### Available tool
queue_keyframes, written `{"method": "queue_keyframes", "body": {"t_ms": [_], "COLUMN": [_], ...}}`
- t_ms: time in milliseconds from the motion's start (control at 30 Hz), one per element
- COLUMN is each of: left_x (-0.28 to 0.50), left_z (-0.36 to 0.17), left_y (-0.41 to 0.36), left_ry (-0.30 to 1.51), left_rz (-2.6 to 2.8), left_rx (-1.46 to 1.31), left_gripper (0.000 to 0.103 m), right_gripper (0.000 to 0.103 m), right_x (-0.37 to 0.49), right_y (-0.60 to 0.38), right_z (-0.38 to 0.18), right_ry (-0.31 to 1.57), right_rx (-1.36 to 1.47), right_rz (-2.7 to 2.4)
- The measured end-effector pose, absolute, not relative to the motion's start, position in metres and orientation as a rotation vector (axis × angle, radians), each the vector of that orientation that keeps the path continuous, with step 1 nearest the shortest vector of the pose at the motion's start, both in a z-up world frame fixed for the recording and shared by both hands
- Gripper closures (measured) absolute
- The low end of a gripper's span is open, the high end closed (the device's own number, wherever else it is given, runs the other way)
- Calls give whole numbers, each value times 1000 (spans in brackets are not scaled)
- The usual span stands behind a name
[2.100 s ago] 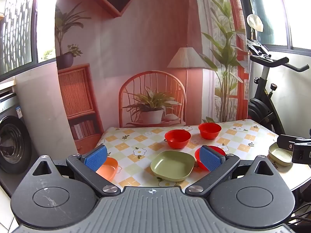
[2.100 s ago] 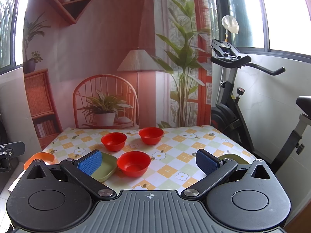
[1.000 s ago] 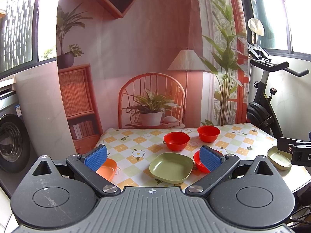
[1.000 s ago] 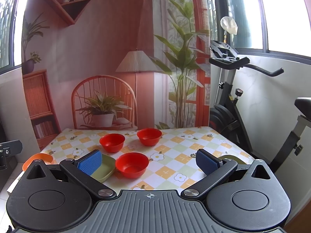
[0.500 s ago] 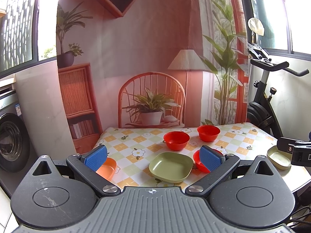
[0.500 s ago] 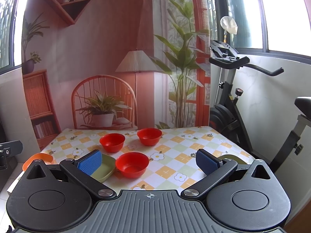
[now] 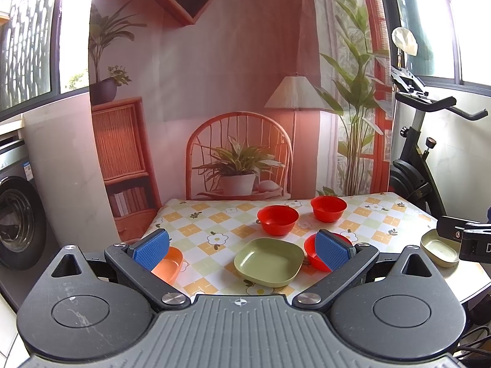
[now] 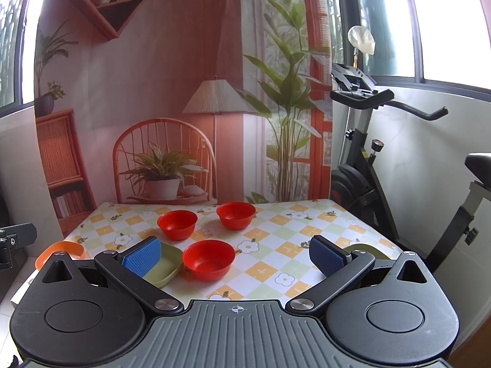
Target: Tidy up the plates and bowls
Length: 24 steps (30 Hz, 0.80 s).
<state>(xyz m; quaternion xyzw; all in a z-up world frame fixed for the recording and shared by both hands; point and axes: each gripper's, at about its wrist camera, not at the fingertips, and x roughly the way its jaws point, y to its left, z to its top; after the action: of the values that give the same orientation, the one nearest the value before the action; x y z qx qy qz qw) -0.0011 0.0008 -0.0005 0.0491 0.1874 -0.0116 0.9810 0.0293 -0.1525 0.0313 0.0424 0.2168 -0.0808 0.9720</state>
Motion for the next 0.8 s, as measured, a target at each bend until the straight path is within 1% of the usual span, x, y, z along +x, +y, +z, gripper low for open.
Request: {"method": "queue_keyframes", "body": {"t_ms": [200,333,533,800], "left_x": [5,18,55,102], "left_z": [2,9,24,37], "left_y": [3,14,15,12], "left_ry": [398,395,355,324], "left_rz": [-27,-22,84,118], "left_rx": [79,7,84,159], "left_gripper": [1,1,1,1], "right_gripper": [0,0,0,0], "right_x": [31,41,84,147], "right_y": [-154,-168,-192,-207], "right_z": [33,46,63,55], "right_ry": [429,364,293,295], "right_rx": [84,97,118,174], "right_rz": [-157,-130,-125,-125]}}
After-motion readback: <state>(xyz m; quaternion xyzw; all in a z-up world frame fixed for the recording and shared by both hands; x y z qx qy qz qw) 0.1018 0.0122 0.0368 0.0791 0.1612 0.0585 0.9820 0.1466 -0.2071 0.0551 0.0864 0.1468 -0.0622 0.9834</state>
